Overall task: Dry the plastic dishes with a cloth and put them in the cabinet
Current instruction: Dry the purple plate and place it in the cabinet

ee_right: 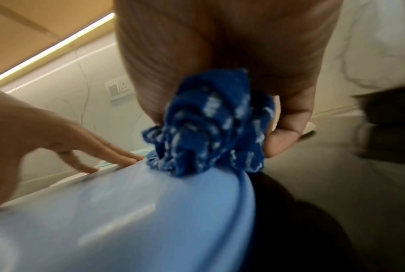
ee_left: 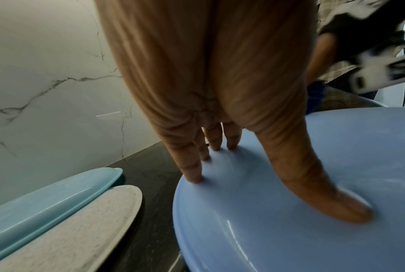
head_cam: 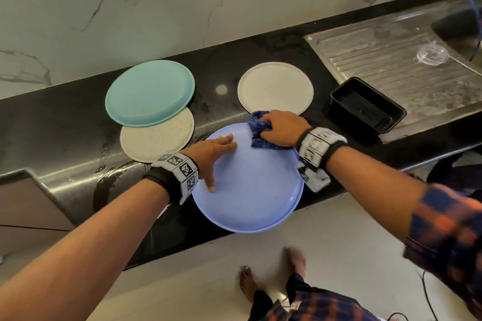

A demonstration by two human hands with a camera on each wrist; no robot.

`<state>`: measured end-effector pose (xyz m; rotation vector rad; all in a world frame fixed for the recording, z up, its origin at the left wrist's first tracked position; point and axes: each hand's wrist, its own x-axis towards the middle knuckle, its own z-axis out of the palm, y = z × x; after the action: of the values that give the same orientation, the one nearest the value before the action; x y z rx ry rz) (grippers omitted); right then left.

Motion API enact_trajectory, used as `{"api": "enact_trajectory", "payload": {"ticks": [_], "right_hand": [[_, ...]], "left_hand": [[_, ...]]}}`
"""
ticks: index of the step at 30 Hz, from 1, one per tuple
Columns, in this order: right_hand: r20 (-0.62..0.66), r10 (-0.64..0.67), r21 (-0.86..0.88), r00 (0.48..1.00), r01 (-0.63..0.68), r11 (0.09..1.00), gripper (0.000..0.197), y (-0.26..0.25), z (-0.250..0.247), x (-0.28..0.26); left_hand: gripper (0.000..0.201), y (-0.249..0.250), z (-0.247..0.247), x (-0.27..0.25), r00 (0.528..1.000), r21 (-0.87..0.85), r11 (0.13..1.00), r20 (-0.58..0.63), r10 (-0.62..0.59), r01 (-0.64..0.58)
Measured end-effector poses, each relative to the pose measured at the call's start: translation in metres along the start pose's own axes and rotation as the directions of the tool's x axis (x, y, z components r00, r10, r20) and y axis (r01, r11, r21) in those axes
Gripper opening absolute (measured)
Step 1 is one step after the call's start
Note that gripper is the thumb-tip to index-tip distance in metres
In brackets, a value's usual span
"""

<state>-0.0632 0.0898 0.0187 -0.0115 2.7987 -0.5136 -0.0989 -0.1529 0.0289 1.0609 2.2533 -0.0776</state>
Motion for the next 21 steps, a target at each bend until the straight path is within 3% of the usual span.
{"api": "enact_trajectory", "payload": {"ticks": [4,7,9,12,15,18,21], "right_hand": [[-0.167,0.196,0.104,0.966,-0.181,0.978,0.028,0.03,0.039,-0.089],[-0.222,0.213,0.093,0.952,-0.196,0.976,0.031,0.017,0.07,-0.154],[-0.255,0.117,0.0,0.96,-0.121,0.993,0.039,-0.002,0.082,-0.181],[-0.197,-0.165,-0.167,0.966,0.133,0.977,0.042,-0.036,0.093,-0.192],[-0.122,-0.356,-0.263,0.926,0.316,0.911,0.027,-0.075,0.105,-0.172],[-0.023,-0.507,-0.371,0.861,0.464,0.804,0.027,-0.109,0.118,-0.143],[0.052,-0.573,-0.441,0.818,0.534,0.722,0.025,-0.133,0.114,-0.126]], "left_hand": [[0.137,-0.001,0.002,0.002,1.0,0.004,1.0,-0.005,-0.008,0.008],[0.136,0.0,0.002,0.003,1.0,0.026,1.0,0.004,-0.01,0.01],[0.136,0.0,0.002,0.003,1.0,0.021,1.0,0.004,-0.013,0.013],[0.136,0.0,0.002,0.002,1.0,0.023,1.0,0.004,-0.007,0.007],[0.137,0.0,0.002,0.001,1.0,0.02,1.0,-0.001,0.003,-0.003],[0.137,0.0,0.002,0.001,1.0,0.035,0.999,-0.012,-0.002,0.003],[0.134,0.0,0.003,0.001,1.0,0.057,0.998,-0.023,0.004,-0.003]]}}
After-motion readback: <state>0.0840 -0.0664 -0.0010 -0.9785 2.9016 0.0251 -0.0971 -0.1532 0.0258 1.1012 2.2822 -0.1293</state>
